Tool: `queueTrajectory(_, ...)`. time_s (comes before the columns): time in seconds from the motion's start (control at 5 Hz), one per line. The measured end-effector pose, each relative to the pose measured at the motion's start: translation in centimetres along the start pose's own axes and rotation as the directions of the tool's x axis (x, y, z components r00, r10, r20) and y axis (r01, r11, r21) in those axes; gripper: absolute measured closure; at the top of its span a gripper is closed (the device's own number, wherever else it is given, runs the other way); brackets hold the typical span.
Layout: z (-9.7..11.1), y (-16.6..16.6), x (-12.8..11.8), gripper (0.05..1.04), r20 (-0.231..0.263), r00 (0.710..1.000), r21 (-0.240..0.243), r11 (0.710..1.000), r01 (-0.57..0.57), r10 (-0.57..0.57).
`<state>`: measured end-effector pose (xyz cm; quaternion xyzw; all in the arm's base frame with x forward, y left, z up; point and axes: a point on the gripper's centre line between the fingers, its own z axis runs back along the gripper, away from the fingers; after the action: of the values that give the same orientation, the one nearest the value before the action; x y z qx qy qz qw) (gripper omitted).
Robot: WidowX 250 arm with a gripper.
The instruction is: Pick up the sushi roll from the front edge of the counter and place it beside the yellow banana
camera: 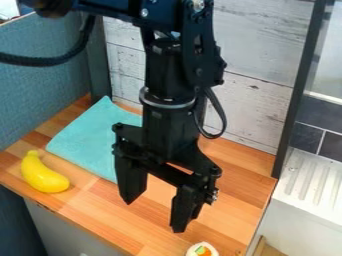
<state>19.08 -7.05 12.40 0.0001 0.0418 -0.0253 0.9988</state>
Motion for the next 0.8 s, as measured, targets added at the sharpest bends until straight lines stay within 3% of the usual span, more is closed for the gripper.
queueTrajectory(0.2, -0.5, 0.0, -0.2, 0.081, -0.019, 1.000, 0.006, 1.000, 0.001, -0.001)
queueTrajectory(0.4, -1.4, -1.0, 0.3, 0.081, 0.063, 0.996, 0.050, 0.997, 0.067, -0.070)
queueTrajectory(0.8, -3.7, -1.8, 2.1, 0.081, 0.138, 0.982, 0.059, 0.991, 0.123, -0.130)
